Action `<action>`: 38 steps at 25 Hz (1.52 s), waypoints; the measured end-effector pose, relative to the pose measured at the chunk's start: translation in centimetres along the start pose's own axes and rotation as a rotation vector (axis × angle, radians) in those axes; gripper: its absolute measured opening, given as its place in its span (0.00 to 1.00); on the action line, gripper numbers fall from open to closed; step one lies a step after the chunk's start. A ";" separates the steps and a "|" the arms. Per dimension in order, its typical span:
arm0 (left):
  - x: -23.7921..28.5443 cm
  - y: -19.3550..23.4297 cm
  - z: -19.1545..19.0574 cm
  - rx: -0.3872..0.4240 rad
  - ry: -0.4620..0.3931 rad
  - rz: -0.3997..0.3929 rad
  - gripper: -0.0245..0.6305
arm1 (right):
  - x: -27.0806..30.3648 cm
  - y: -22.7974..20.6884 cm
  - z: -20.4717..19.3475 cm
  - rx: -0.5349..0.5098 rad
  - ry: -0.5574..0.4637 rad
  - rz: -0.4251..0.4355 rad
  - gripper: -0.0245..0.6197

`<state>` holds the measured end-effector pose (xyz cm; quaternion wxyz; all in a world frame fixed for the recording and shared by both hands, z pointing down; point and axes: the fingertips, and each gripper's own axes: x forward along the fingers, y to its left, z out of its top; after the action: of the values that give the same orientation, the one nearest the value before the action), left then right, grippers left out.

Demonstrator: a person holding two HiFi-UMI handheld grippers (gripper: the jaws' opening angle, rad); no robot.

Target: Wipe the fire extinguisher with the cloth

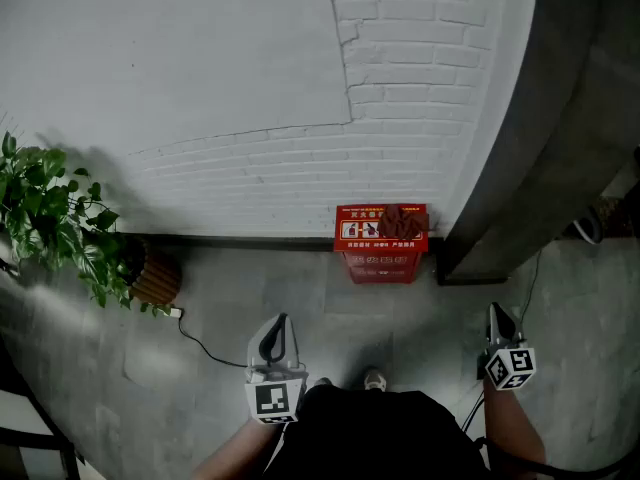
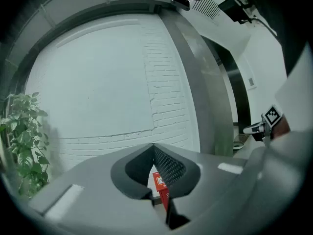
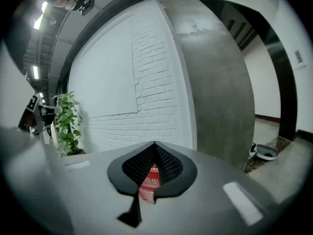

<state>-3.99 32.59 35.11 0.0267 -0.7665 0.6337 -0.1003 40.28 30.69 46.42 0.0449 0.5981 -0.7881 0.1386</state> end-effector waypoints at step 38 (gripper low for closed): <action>19.0 13.1 -0.7 -0.082 -0.024 -0.185 0.04 | 18.3 8.7 6.6 -0.071 0.046 -0.102 0.04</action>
<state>-13.44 11.55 35.89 -0.0062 -0.8233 0.5636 -0.0671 27.50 14.00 43.04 0.0908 0.6321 -0.7598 0.1218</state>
